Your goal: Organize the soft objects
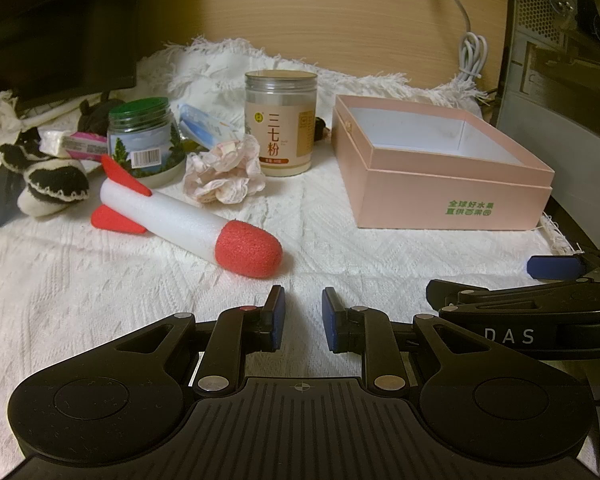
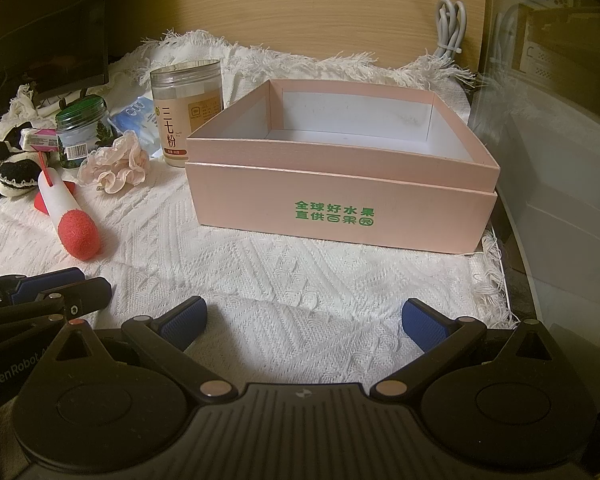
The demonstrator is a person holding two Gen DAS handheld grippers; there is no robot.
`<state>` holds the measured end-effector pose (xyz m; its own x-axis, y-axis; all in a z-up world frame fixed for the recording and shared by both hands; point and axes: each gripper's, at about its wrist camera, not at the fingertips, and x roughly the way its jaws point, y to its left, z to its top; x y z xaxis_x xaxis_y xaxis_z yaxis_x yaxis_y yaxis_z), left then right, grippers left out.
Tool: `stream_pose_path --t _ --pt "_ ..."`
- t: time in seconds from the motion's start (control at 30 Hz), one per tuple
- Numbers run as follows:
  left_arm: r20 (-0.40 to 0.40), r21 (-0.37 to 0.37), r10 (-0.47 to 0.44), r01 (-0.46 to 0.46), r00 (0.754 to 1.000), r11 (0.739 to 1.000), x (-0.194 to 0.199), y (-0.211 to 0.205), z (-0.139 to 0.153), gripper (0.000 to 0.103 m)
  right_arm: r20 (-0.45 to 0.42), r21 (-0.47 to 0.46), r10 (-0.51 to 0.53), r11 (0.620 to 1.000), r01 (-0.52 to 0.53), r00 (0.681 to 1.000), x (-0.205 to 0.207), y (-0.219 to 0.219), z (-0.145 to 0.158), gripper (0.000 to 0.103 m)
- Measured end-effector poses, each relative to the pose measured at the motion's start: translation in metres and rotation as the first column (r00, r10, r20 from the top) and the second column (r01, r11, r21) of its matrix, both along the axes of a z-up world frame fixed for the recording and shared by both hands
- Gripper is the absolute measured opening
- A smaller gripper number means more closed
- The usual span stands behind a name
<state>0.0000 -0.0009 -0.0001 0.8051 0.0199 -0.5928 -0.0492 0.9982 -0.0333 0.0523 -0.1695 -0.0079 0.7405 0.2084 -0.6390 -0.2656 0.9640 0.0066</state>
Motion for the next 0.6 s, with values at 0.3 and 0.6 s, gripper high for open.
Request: stream_pose_path --t 0.3,0.6 --pt "-0.001 0.001 0.006 -0.006 1.0 1.0 0.001 0.0 0.002 0.021 0.0 0.004 0.003 1.0 -0.003 1.0 0.0 -0.001 0.0 0.103" --pt "-0.058 -0.136 -0.036 0.028 0.998 0.99 0.006 0.031 0.024 0.021 -0.218 -0.053 0.103 0.992 -0.117 0.97 0.013 0.001 0.013 0.103"
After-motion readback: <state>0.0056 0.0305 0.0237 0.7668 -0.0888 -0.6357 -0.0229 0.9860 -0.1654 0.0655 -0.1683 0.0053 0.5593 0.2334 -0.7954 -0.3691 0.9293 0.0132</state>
